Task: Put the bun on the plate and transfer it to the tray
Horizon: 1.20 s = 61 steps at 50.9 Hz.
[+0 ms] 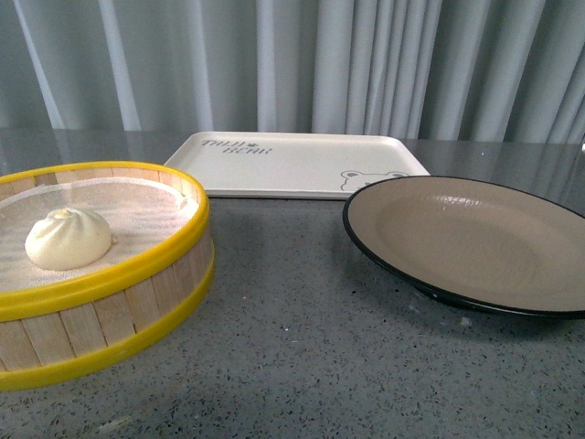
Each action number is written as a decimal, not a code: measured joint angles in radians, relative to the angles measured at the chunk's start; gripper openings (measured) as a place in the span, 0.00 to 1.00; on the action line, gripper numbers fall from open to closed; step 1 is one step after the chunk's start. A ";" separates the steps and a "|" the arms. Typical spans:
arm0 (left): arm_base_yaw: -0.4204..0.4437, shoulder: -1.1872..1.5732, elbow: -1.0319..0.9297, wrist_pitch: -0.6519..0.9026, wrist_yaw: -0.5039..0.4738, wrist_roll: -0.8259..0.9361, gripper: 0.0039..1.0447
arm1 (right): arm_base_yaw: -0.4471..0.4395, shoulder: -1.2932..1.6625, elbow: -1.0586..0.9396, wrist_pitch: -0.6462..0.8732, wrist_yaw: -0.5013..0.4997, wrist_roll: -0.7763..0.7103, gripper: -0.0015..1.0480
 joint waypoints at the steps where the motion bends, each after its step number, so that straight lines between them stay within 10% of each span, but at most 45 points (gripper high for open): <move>1: 0.000 0.000 0.000 0.000 0.000 0.000 0.94 | 0.000 0.000 0.000 0.000 0.000 0.000 0.92; 47: 0.000 0.000 0.000 0.000 0.001 0.000 0.94 | 0.000 0.000 0.000 0.000 0.000 0.000 0.92; 61: 0.080 0.436 0.151 0.294 0.224 -0.198 0.94 | 0.000 0.000 0.000 0.000 -0.002 0.000 0.92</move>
